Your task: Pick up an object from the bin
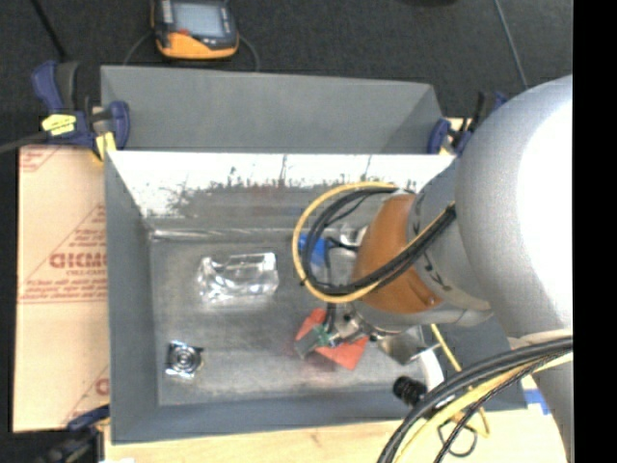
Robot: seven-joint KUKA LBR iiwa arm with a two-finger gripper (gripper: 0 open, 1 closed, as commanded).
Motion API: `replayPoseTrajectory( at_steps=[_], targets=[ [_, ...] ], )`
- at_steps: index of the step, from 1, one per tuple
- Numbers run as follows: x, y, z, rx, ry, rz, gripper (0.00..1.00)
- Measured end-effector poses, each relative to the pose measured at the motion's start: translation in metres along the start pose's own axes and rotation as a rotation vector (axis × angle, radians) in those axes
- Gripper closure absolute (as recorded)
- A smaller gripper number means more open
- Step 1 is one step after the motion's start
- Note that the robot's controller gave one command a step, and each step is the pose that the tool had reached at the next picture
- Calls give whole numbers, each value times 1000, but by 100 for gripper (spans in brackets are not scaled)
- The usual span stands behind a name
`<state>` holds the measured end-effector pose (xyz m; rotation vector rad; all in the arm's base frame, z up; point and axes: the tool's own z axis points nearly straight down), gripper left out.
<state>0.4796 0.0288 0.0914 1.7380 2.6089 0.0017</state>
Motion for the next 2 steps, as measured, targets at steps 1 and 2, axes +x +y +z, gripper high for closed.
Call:
replayPoseTrajectory(
  at_steps=[1,2],
  targets=[
    [-2,1,-35,0,2,-6,100],
    [-3,2,-81,0,2,-11,100]
  ],
)
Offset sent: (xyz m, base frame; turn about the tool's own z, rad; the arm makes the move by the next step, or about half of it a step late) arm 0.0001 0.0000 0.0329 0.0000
